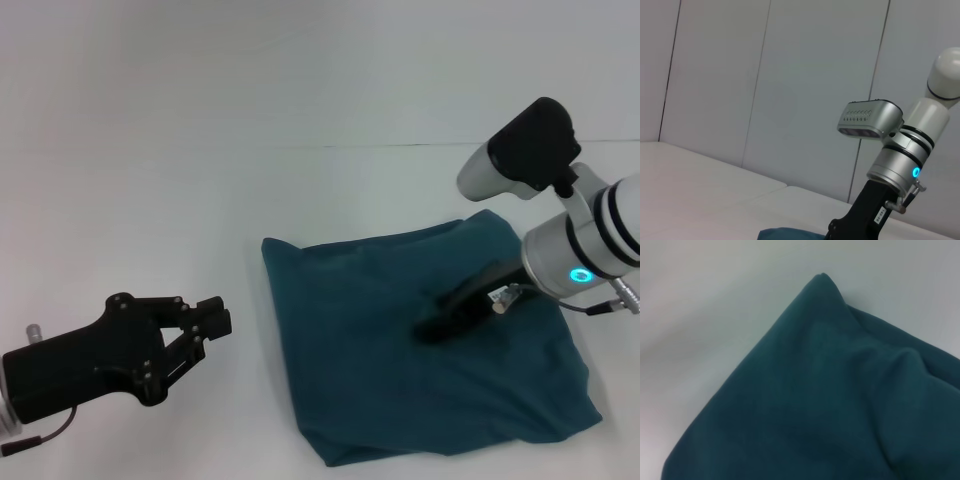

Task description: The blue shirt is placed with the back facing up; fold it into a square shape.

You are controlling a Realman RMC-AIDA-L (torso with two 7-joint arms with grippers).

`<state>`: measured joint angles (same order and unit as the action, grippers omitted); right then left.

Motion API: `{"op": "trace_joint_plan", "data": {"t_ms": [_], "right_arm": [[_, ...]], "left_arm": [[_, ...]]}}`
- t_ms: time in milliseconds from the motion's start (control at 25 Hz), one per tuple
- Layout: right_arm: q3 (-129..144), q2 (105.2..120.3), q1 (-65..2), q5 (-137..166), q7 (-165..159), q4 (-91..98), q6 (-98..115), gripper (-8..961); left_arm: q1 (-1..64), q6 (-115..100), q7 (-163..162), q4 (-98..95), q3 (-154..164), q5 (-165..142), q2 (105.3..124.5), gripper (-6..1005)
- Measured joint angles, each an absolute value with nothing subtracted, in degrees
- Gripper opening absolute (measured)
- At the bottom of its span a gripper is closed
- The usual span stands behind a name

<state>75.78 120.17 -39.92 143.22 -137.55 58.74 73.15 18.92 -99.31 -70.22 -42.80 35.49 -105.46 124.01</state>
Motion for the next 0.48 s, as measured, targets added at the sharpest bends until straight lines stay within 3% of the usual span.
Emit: {"op": "trace_joint_plan", "data": {"t_ms": [480], "right_arm": [[76.28, 120.14, -43.58, 140.09, -136.14, 54.33, 71.05, 595]], "left_arm": [[18.90, -99.22, -69.70, -42.80, 35.26, -105.99, 124.01, 125]]}}
